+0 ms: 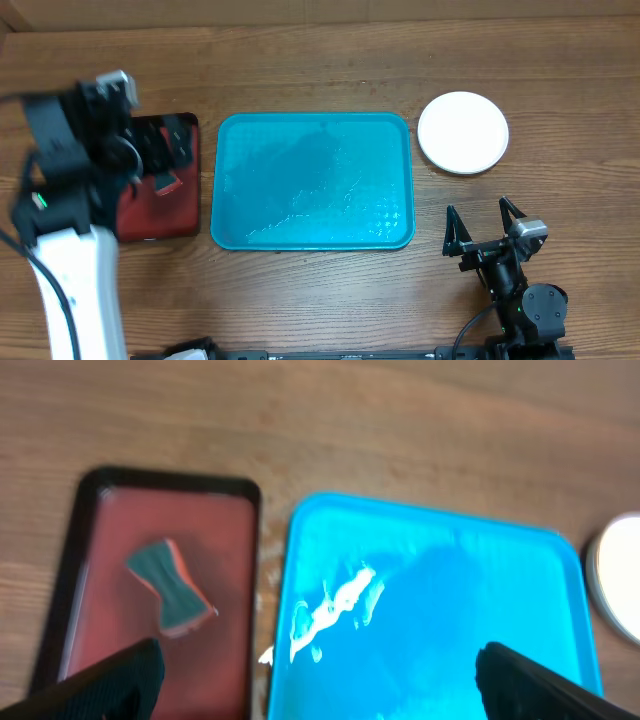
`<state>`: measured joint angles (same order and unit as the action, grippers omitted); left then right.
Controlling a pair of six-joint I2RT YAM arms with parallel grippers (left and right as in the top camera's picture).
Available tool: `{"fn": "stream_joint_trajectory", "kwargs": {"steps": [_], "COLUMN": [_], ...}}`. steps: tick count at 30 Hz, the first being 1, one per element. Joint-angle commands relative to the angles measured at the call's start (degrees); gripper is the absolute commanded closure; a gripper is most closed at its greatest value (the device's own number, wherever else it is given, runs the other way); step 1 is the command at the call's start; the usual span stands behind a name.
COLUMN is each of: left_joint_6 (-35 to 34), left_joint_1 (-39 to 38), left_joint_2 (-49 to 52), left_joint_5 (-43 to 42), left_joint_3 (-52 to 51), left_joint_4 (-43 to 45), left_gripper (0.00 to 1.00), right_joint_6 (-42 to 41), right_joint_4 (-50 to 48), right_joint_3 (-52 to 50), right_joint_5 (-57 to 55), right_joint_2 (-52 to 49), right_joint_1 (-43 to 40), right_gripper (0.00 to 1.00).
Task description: Clean dirty plates on tray and stack at the side
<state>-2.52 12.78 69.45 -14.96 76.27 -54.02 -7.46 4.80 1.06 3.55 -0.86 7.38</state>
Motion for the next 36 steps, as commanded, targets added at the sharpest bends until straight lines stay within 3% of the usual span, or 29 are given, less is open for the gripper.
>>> {"fn": "stream_joint_trajectory", "kwargs": {"steps": [1, 7, 12, 29, 32, 36], "left_joint_6": [2.4, 2.8, 7.5, 8.7, 8.7, 8.3], "left_joint_1": [-2.6, -3.4, -3.4, -3.5, -3.5, -3.9], "left_joint_2": [-9.0, -27.4, -34.9, -61.6, -65.4, -68.9], "left_joint_5": [-0.1, 1.5, 1.6, -1.6, -1.6, 1.3], "left_joint_3": [-11.8, -25.7, -32.7, -73.1, -76.1, -76.0], "left_joint_4": [3.1, 5.4, 12.1, 62.3, 64.1, 59.4], "left_gripper": [0.0, 0.0, 0.01, 0.0, 0.0, 0.0], "right_joint_6": [-0.2, -0.2, -0.2, -0.2, -0.2, -0.2], "right_joint_4": [-0.2, -0.2, -0.2, -0.2, -0.2, -0.2], "right_joint_3": [-0.6, -0.6, -0.6, -0.6, -0.6, -0.6], "right_joint_5": [-0.5, -0.5, -0.5, -0.5, -0.5, -0.5], "right_joint_2": [0.5, 0.5, 0.5, 0.5, 0.5, 0.5], "right_joint_1": [0.0, 0.0, 0.0, 0.0, 0.0, 0.0], "right_gripper": [0.0, 0.0, 0.0, 0.0, 0.0, 0.0]}}
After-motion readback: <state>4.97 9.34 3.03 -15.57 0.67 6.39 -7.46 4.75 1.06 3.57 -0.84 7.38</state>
